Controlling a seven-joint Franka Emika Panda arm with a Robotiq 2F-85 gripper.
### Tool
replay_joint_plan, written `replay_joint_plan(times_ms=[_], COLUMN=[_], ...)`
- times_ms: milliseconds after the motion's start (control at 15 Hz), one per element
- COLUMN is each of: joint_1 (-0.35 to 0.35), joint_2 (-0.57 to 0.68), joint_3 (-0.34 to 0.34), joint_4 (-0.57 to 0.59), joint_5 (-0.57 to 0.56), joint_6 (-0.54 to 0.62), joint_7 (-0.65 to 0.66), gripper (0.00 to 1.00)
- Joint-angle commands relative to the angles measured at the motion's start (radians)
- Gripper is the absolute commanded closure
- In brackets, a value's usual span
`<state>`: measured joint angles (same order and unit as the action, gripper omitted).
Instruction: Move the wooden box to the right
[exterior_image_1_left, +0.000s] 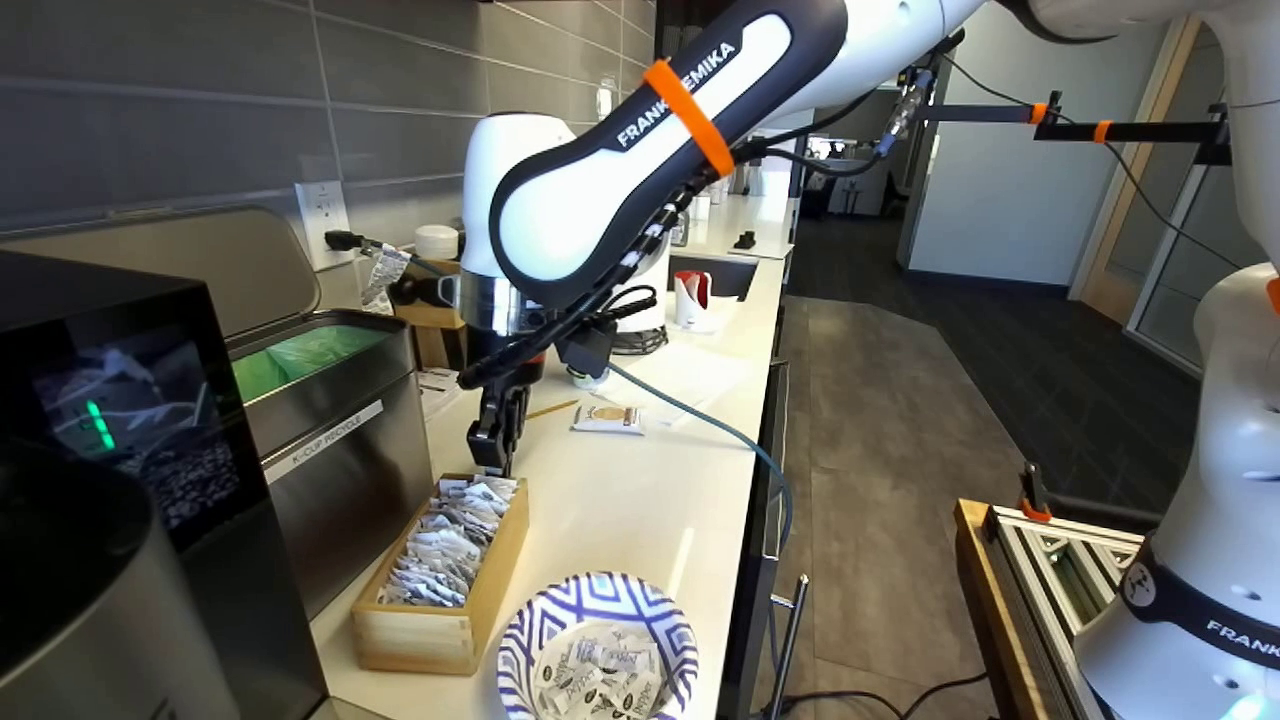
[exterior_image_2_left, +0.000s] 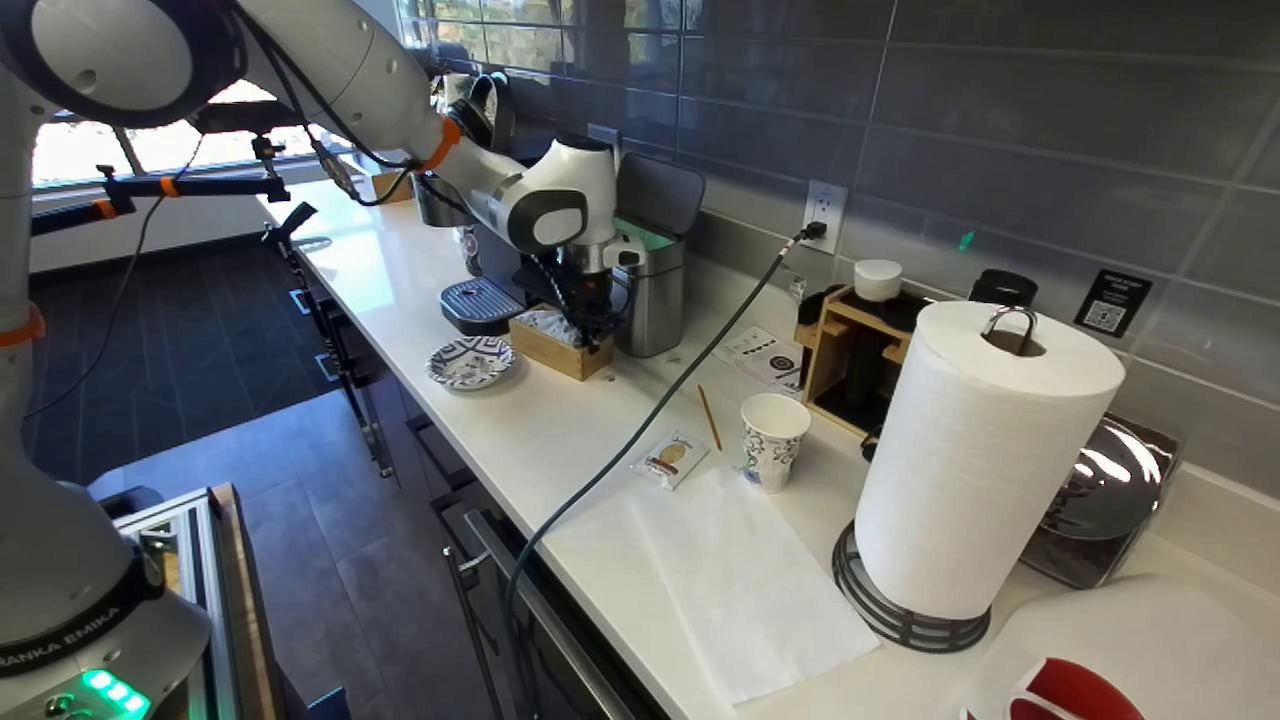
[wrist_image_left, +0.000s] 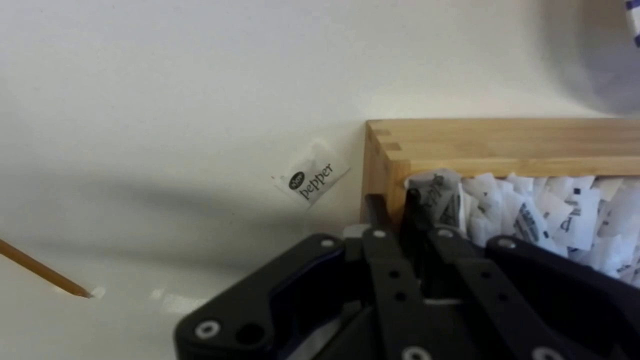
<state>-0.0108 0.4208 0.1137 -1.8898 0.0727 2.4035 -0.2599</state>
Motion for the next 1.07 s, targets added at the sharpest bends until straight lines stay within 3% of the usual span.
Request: replay_joint_plan(times_ms=[0,467,1000], joint_1=[-0.011,0.005,-0.022], joint_2=[-0.025,-0.191,-0.488], joint_3=[0.01,-0.027,-0.105], joint_4=[-0.002,-0.092,-0.379], joint_5=[0.031,0.018,0.083], joint_6=[-0.057,-0.077,-0.161], joint_7=[-0.015,0.099,0.258], gripper=[0.97,0.97,0.97])
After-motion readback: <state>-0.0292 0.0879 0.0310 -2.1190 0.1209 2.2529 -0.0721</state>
